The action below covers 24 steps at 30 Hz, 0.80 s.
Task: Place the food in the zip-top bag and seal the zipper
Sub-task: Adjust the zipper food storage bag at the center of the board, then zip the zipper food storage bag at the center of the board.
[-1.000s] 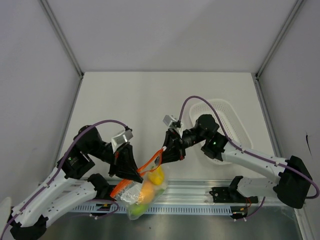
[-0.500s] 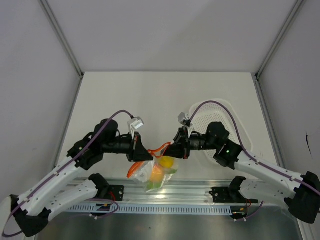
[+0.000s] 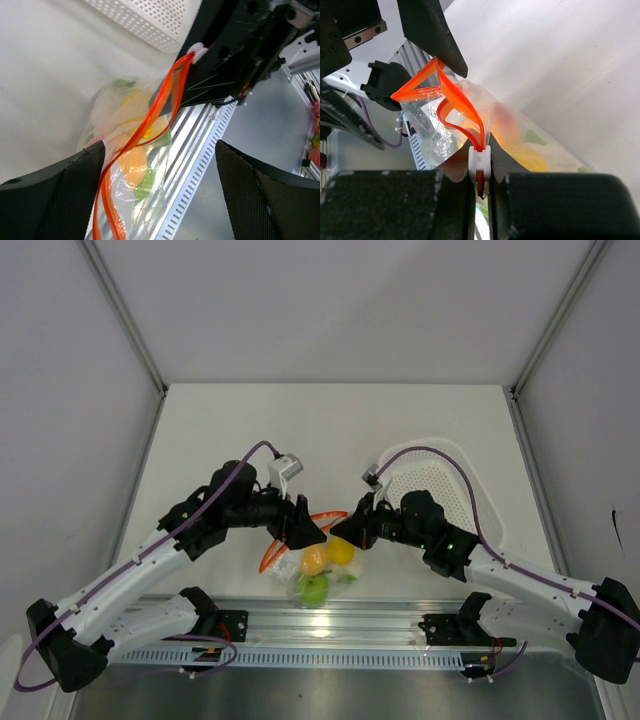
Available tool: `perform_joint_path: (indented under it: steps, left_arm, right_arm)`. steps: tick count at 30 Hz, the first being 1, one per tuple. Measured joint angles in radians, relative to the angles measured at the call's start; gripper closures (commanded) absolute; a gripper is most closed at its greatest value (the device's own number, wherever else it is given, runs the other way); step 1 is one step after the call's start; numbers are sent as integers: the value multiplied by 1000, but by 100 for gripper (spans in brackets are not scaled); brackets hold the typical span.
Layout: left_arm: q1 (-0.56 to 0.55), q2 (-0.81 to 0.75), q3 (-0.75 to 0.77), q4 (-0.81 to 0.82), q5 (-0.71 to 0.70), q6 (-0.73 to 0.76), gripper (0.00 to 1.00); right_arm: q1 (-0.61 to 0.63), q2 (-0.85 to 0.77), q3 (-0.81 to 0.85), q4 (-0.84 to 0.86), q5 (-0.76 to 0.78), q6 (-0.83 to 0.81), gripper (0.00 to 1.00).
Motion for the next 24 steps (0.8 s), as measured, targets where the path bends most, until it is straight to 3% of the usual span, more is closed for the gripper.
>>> perform_joint_path:
  steps: [6, 11, 16, 17, 20, 21, 24]
  left_arm:
    - [-49, 8, 6, 38, 17, 64, 2]
    - [-117, 58, 43, 43, -50, 118, 1]
    - [-161, 116, 75, 51, -92, 152, 7]
    - [-164, 129, 77, 52, -96, 154, 10]
    - [-164, 169, 77, 42, -101, 150, 38]
    - [-165, 177, 76, 38, -102, 146, 55]
    - [-169, 183, 69, 31, -110, 137, 79]
  right_arm:
    - [0, -22, 0, -26, -2, 43, 100]
    - [1, -29, 16, -72, -30, 101, 100]
    - [0, -55, 31, -121, -48, 149, 100]
    - [0, -69, 31, -130, -50, 156, 100]
    - [-6, -100, 35, -157, -50, 160, 99]
    - [-12, -108, 35, -172, -49, 160, 97]
    - [-39, -111, 35, -187, -56, 158, 76]
